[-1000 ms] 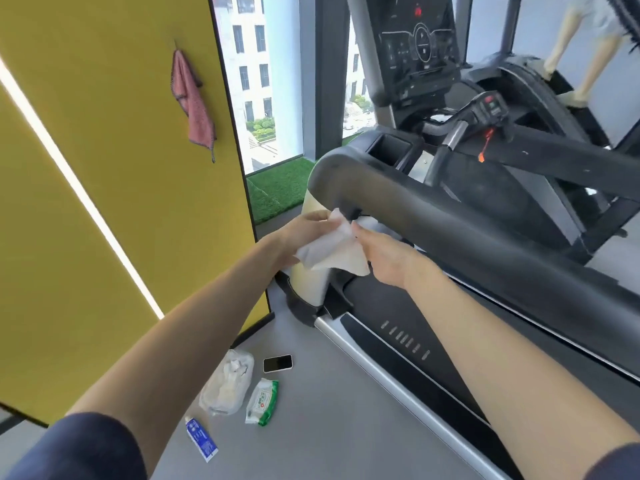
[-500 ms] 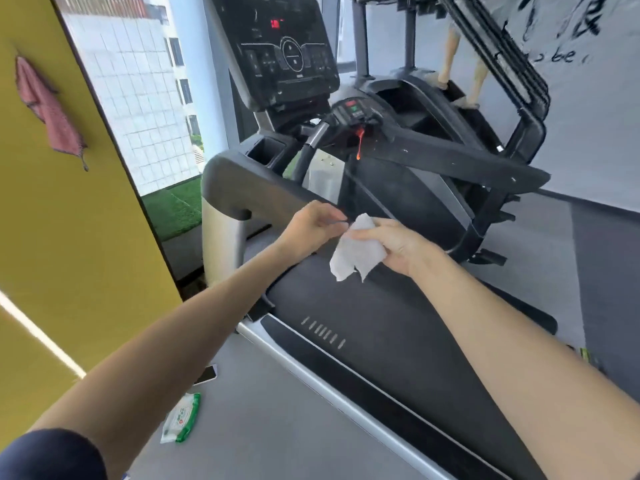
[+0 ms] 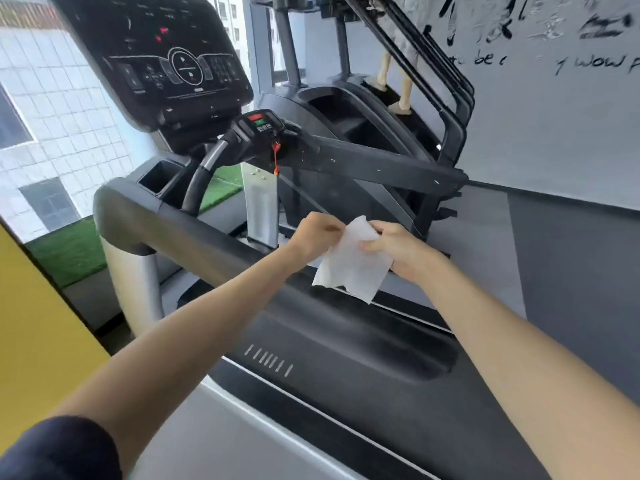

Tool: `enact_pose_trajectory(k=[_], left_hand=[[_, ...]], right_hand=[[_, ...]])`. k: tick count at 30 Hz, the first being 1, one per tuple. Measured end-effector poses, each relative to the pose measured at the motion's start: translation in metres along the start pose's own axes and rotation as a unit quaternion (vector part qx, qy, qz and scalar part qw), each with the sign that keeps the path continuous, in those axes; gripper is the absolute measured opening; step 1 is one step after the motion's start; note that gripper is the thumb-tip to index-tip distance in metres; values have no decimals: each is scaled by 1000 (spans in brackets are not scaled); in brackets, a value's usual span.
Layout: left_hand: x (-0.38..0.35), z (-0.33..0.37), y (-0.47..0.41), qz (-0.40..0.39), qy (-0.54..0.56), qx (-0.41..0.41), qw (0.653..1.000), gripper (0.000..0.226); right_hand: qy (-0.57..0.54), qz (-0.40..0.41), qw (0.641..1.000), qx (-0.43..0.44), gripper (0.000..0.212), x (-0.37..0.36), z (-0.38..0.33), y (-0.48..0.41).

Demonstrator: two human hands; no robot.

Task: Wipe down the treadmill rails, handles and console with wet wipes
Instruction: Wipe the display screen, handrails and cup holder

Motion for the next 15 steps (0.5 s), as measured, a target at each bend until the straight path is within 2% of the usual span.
enact_pose_trajectory(k=[2, 5, 9, 11, 15], left_hand=[[-18, 4, -22, 13, 12, 25, 1000, 22], [-41, 15, -47, 46, 102, 83, 990, 36], [-68, 26, -77, 55, 248, 156, 954, 33], [-84, 30, -89, 63, 294, 167, 939, 33], [-123, 42, -96, -13, 289, 147, 946, 43]], right_hand=[[-13, 8, 1000, -15, 31, 26, 8, -5], [-36, 7, 999, -26, 33, 69, 19, -10], [-52, -2, 998, -43, 37, 133, 41, -19], [-73, -11, 996, -45, 40, 162, 54, -23], [-100, -31, 993, -53, 33, 204, 76, -30]])
Point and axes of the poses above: each hand's wrist, its own y-axis away from the middle knuckle, its own x-axis out of the back of the hand, z = x × y, the point moved 2 cm from there along -y, towards the middle knuckle, and after that the axes turned 5 degrees about y, right-handed, at the moved point
